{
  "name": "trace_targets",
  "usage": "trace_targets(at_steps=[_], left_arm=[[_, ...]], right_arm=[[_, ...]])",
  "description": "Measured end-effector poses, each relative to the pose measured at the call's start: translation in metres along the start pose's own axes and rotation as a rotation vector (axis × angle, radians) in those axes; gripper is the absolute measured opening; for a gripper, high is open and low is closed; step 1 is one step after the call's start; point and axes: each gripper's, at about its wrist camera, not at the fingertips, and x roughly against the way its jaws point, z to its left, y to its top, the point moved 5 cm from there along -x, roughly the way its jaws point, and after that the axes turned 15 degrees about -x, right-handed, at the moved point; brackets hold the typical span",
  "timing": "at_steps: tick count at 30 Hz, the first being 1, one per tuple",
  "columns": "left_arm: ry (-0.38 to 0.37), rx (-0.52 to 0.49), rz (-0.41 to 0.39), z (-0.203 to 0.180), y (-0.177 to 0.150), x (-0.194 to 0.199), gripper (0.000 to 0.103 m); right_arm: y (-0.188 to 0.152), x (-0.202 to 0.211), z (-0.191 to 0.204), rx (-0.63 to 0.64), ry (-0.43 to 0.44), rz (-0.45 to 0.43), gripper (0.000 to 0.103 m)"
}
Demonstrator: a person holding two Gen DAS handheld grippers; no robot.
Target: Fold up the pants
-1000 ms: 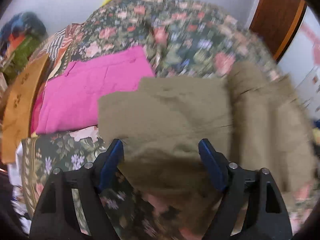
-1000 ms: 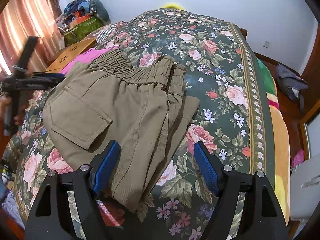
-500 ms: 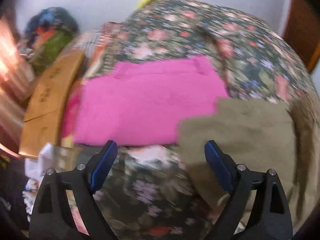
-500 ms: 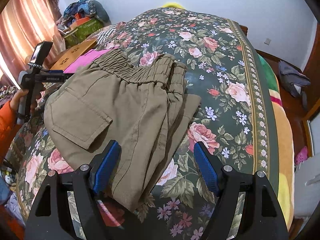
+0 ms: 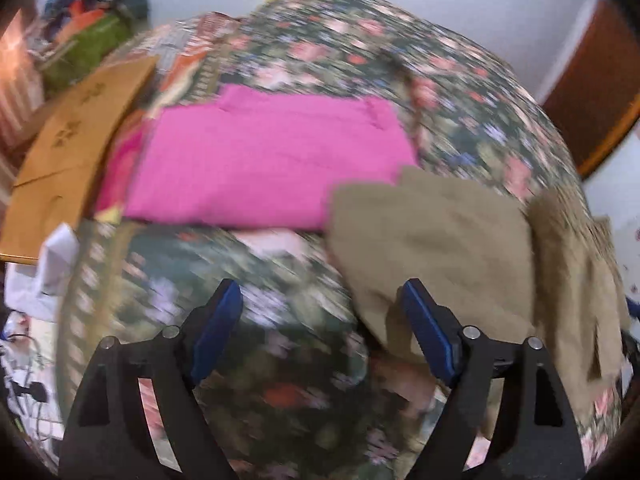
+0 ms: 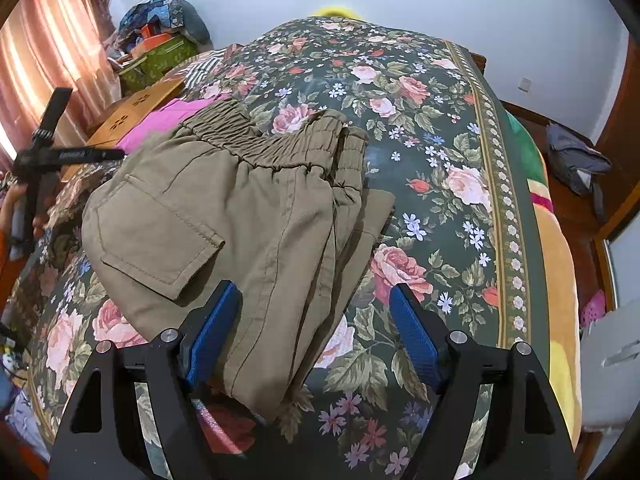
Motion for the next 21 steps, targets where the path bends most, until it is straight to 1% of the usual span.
trace_targets(at_steps=[1,4,6,8,9,11,14,17,21], left_arm=[[-0.002,-0.014,0.004,-0.007,-0.002,-0.003,0.084],[0.082,-0.066,0.023,-0.017,-0.006,-0.014,0.088],[0.134,-0.076,0.024,-0.012,-0.006,-0.016,0.089],[0.241,-0.078,0.044,0.000,-0.006,-0.016,0.089],[0.250,-0.068,0.049,0.006,-0.007,-0.014,0.089],[0.230,-0.023,0.048,0.015,-0.010,-0.006,0.088],[0.222,-0.011,0.015,0.019,-0.013,0.014,0.088],[0.188,-0.008,-0.027,0.010,-0.015,0.035,0.088],[0.131,-0.013,-0.078,-0.010,-0.009,0.058,0.092]], right_arm=[[-0.001,0.000,0.000,-0.001,-0.003,-0.001,0.075],[-0.002,0.001,0.001,-0.007,-0.007,-0.004,0.075],[-0.003,0.003,0.001,-0.007,-0.008,-0.004,0.075],[-0.004,0.005,0.001,-0.007,-0.008,-0.002,0.075],[-0.004,0.005,0.001,-0.008,-0.008,-0.002,0.075],[-0.005,0.008,0.000,-0.015,-0.004,0.002,0.075],[-0.003,0.013,-0.002,-0.040,0.010,0.006,0.075],[-0.001,0.020,-0.006,-0.071,-0.002,-0.004,0.075],[0.007,0.033,-0.009,-0.070,-0.059,-0.048,0.075]])
